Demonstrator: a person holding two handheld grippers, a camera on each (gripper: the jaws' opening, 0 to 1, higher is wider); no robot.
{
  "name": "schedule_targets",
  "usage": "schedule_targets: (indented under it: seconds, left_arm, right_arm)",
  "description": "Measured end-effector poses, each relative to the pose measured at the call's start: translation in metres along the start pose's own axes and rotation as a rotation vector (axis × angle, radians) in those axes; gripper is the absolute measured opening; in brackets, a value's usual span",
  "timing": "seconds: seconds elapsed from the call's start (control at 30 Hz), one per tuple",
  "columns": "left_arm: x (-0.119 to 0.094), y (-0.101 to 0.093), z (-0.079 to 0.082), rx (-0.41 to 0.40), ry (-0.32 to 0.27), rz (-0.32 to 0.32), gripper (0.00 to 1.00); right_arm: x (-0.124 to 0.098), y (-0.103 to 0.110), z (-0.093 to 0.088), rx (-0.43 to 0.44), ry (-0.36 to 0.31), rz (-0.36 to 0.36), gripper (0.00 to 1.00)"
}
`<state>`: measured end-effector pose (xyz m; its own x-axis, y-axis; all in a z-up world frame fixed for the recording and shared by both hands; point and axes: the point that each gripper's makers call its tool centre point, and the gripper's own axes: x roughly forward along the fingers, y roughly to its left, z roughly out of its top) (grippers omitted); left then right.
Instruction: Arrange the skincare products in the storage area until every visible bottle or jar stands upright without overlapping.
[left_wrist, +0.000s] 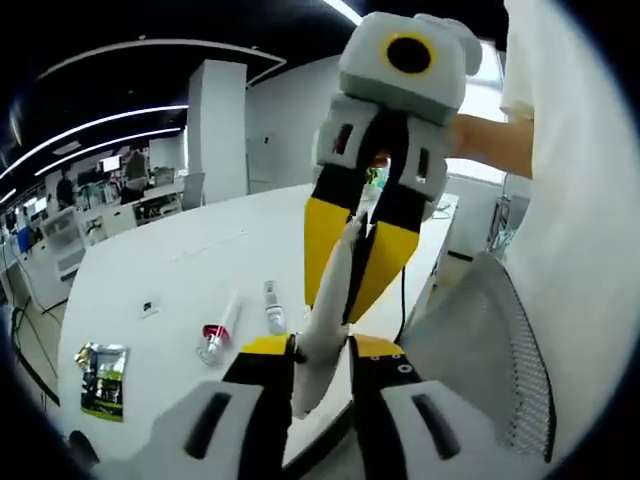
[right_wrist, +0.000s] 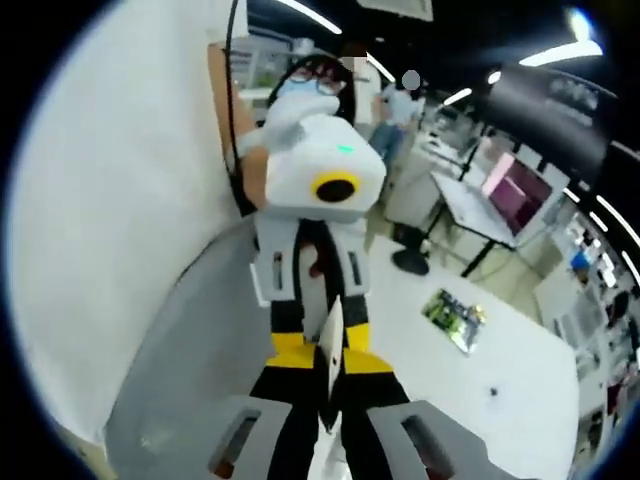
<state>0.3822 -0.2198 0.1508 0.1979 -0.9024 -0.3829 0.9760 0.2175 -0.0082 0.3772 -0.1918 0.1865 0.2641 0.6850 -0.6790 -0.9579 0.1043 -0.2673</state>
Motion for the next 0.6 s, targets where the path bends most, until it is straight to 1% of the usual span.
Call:
schedule_targets:
  seconds: [0.03,0.07,0.1,0.13,0.17,0.2,0.27,0.3,0.33,0.37,0.43,0.5,0.53,0.57,0.6]
  left_arm:
    - [0.0,0.002,-0.001,0.003,0.007,0.012,0.18]
    - [0.0,0.003,-0.002,0.004,0.009,0.021,0.2]
    - [0.0,0.004,-0.001,0.011,0.002,0.028,0.23]
    - [0.0,0.006,-0.002,0.012,0.01,0.037,0.27]
    - [0.001,0.007,-0.005,0.018,0.023,0.049,0.29]
    - [0.001,0.01,-0.01,0.034,0.049,0.069,0.31]
    - [0.001,0.011,-0.009,0.058,0.05,0.081,0.33]
    - [0.001,0.011,-0.008,0.056,0.045,0.081,0.32]
    - [0.001,0.011,-0.008,0.06,0.044,0.078,0.31]
    - [0.0,0.011,-0.008,0.069,0.045,0.082,0.31]
    - [-0.002,0.016,-0.009,0.122,0.062,0.11,0.34]
    - [-0.002,0.017,-0.01,0.125,0.069,0.118,0.35]
    - [-0.004,0.02,-0.013,0.135,0.093,0.127,0.36]
    - [-0.006,0.025,-0.021,0.159,0.139,0.144,0.36]
    - [-0.008,0.028,-0.026,0.17,0.166,0.156,0.37]
  right_arm:
    - [-0.001,-0.002,0.0,-0.001,0.004,-0.004,0.0]
    - [-0.001,-0.007,-0.001,-0.011,0.012,-0.024,0.0]
    - [-0.002,-0.009,-0.001,-0.014,0.015,-0.034,0.0]
    - [-0.003,-0.013,-0.001,-0.021,0.02,-0.051,0.0]
    - [-0.004,-0.017,-0.001,-0.024,0.025,-0.064,0.0]
    - [-0.006,-0.021,-0.001,-0.025,0.029,-0.072,0.0]
    - [-0.009,-0.031,-0.003,-0.02,0.038,-0.098,0.0]
    - [-0.011,-0.033,-0.004,-0.021,0.04,-0.098,0.0]
    - [-0.014,-0.04,-0.005,-0.028,0.051,-0.123,0.0]
    - [-0.015,-0.042,-0.005,-0.023,0.052,-0.123,0.0]
    - [-0.019,-0.052,-0.007,-0.033,0.065,-0.144,0.0]
    - [-0.024,-0.06,-0.009,-0.032,0.075,-0.161,0.0]
    - [-0.026,-0.064,-0.01,-0.031,0.081,-0.173,0.0]
    - [-0.028,-0.069,-0.011,-0.032,0.087,-0.182,0.0]
    - [-0.03,-0.074,-0.013,-0.033,0.097,-0.194,0.0]
